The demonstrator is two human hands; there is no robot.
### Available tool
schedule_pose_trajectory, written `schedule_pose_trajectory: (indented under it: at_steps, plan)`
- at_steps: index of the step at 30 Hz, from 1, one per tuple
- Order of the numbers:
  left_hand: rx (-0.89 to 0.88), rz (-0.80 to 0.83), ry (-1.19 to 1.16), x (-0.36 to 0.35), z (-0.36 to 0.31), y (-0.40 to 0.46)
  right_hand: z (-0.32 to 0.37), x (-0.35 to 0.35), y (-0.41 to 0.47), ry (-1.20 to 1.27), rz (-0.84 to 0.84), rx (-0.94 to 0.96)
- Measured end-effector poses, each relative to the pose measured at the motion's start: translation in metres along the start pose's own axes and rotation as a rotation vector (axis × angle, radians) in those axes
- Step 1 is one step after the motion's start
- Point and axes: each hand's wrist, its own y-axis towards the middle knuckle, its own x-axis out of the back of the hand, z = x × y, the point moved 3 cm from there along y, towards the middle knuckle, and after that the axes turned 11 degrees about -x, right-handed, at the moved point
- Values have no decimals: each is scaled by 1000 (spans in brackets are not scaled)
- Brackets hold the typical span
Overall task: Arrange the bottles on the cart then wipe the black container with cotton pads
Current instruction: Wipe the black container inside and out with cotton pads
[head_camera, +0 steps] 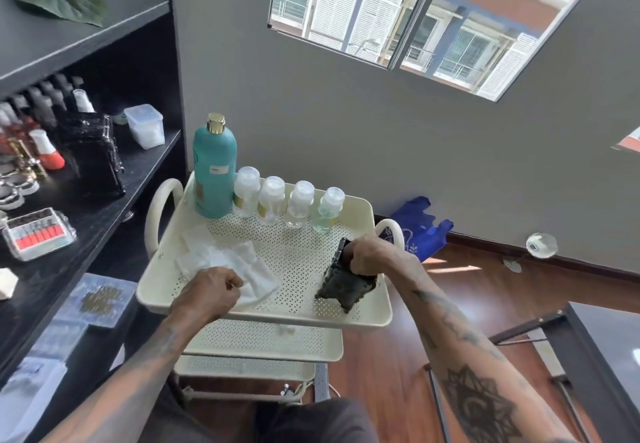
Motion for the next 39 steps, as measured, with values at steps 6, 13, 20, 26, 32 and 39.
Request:
schedule_pose_trajectory:
  at_steps: [6,13,20,26,32,39]
  plan:
    - [23,-1,-6,2,-4,-2,3,-2,10,-72,152,-33]
    - [-23,-83,-27,10,-6,-8,-54,9,-27,569,-163,93]
    - [-74,-242,-219,19,-22,-15,-69,-44,-19,659,-270,82]
    - [-74,-246,-378,33,-42,-20,-69,-50,0,737,-397,105]
    - [-62,-204,-408,47,-55,-21,-71,-67,9,959,-304,121]
    - [-282,-188,-461,69,-146,-1,-63,-80,8,1074,-252,147]
